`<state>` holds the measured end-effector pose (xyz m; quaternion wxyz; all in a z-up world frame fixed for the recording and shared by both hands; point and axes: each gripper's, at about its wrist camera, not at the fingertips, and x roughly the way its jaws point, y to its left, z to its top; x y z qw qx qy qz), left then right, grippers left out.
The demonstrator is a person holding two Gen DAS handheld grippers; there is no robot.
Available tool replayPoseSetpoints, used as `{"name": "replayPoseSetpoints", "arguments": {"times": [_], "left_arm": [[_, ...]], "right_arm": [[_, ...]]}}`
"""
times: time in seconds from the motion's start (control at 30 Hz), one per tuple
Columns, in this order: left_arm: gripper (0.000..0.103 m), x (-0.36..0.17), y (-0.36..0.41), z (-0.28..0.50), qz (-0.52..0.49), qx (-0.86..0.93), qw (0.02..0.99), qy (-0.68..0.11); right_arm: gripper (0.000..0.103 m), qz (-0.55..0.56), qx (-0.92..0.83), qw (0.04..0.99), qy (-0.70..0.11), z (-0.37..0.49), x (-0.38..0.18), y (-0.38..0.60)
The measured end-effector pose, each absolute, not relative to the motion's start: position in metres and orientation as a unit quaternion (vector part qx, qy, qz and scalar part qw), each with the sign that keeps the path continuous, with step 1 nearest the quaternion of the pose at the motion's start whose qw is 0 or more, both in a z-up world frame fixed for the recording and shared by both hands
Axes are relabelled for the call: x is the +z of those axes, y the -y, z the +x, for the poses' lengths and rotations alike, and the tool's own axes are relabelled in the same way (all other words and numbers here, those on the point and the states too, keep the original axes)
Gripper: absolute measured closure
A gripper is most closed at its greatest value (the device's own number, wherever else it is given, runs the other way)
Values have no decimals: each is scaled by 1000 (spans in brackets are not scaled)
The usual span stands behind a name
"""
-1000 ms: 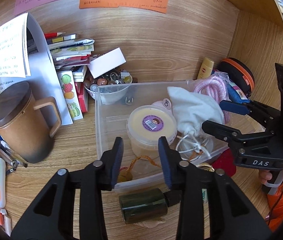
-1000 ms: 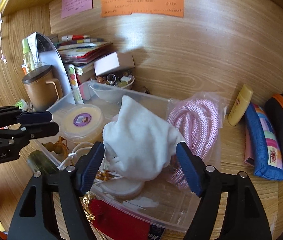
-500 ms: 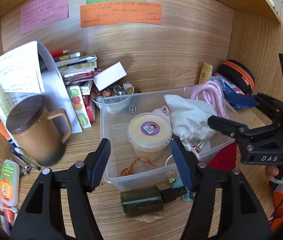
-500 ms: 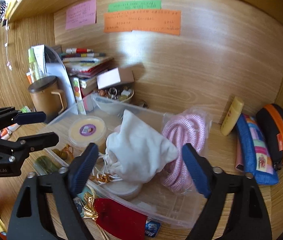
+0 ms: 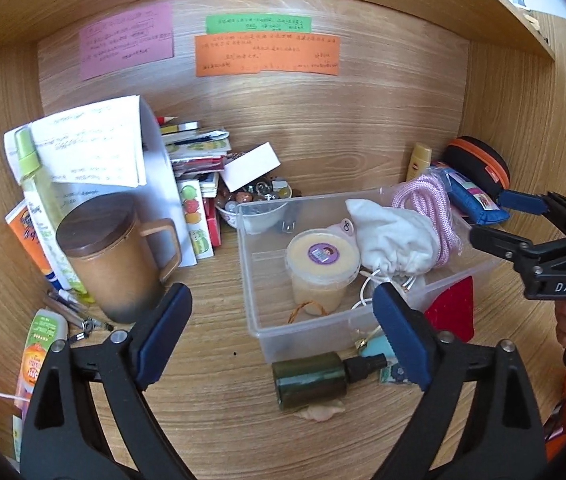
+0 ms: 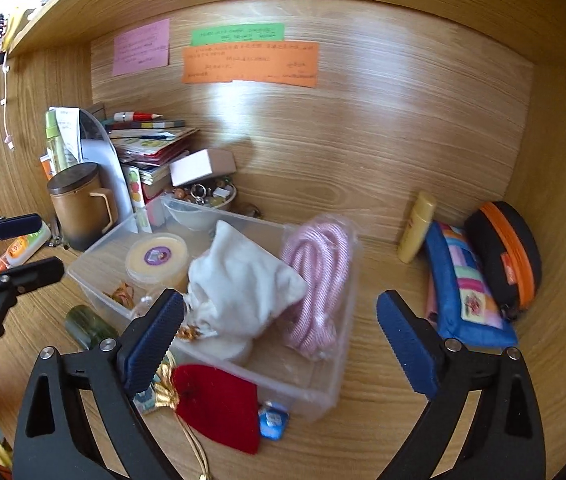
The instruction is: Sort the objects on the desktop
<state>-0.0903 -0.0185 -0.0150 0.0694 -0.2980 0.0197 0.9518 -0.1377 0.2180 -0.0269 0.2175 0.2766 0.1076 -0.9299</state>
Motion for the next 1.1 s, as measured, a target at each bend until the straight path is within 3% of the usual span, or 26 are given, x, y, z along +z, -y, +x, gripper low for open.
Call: {"name": "replayPoseSetpoints", "arguments": {"times": [0.43,1.1], "left_arm": [[9,-58,35,-87,-367,926,81,20],[9,-96,10,-107,-439,891,115,8]], "right_arm": [[6,336,-913,205,-106,-116,-62,-221],[6,426,-870,227,-103,-125,-113,-194]]}}
